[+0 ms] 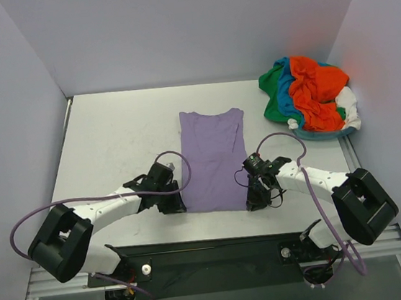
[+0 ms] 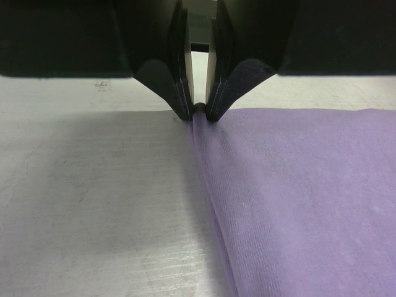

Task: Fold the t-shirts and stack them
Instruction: Grab one side of the 2/3 rectangular tshirt with both arms

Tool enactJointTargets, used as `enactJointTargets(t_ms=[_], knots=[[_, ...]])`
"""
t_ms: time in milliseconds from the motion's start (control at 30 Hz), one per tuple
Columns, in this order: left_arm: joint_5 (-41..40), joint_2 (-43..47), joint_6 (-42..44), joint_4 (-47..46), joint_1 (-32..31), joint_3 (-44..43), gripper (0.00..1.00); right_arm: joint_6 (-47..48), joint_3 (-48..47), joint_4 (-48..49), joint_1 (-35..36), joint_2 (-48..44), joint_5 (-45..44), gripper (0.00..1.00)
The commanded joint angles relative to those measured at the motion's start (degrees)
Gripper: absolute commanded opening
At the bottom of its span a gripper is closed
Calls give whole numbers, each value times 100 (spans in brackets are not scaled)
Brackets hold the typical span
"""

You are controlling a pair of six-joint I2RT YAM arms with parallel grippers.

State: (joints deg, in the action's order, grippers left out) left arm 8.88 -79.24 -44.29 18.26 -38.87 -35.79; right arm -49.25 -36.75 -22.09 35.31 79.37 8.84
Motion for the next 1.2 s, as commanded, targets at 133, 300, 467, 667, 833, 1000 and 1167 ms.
enactJointTargets(t_ms=[133, 300, 467, 667, 833, 1000, 1167], knots=[[122, -276, 140, -156, 11, -25, 18, 39, -78, -261, 20, 131, -339, 11], [0, -215, 237, 106, 2, -51, 0, 39, -130, -375, 20, 105, -401, 0], [-141, 128, 290, 423, 20, -147, 0, -14, -166, -533, 20, -62, -488, 0], [-264, 505, 316, 793, 20, -279, 0, -75, -201, -885, 20, -501, -524, 0], [-45, 892, 220, 933, 2, -244, 0, -154, -174, -1236, 90, -1001, -428, 0], [184, 1314, 70, 1591, -24, -323, 0, -339, -201, -1762, 370, -1520, -357, 0], [210, 2052, -44, 2732, -85, -543, 0, -594, -385, -2510, 766, -2083, -462, 0]])
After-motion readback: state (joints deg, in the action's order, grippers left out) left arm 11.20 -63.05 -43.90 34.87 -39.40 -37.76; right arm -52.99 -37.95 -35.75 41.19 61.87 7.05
